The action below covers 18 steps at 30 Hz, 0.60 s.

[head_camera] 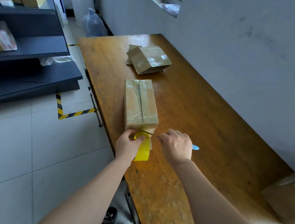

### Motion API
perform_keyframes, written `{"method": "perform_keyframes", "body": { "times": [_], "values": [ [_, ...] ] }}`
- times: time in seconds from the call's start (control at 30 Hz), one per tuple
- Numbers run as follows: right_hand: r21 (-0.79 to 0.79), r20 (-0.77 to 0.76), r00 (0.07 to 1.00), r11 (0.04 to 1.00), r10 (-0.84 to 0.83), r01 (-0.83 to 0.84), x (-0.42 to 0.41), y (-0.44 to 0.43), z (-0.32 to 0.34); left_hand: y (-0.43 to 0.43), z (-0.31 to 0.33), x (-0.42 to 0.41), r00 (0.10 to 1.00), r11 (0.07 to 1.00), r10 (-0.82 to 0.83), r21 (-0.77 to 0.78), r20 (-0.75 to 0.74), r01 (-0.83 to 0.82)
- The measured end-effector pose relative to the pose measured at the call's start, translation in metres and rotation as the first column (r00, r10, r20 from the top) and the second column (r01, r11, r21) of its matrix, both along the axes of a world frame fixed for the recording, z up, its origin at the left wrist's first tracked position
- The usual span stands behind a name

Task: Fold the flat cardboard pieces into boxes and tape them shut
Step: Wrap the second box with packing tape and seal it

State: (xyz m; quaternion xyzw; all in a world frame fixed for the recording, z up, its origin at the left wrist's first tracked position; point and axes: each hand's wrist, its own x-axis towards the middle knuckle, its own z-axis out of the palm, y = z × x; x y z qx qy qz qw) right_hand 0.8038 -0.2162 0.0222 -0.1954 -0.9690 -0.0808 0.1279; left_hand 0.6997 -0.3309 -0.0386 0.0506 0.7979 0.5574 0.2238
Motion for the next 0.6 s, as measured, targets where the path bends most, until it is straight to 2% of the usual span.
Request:
{"method": "perform_keyframes", "body": {
  "times": [0.1,0.23,0.43,0.5,0.6],
  "values": [
    [0.020,0.169,0.985,1.000,-0.020,0.017,-0.006,0.002,0.000,-0.002,-0.001,-0.001,1.000,1.000,-0.004,0.018,-0.022,0.004],
    [0.024,0.257,0.966,1.000,-0.022,0.016,-0.016,0.001,0.011,-0.002,0.000,-0.003,1.000,1.000,-0.013,0.026,-0.024,0.014],
    [0.130,0.399,0.916,0.991,-0.048,-0.004,-0.036,-0.005,0.017,-0.002,0.001,-0.006,0.999,0.999,-0.043,0.006,-0.030,0.043],
    [0.108,0.435,0.897,0.994,-0.075,0.031,-0.034,-0.005,0.007,-0.003,0.000,-0.006,0.997,0.998,-0.061,0.006,-0.038,0.061],
    [0.020,0.411,0.897,0.986,-0.161,0.168,-0.021,0.004,-0.009,-0.004,0.001,-0.011,0.996,0.996,-0.083,0.014,-0.027,0.083]
  ]
}}
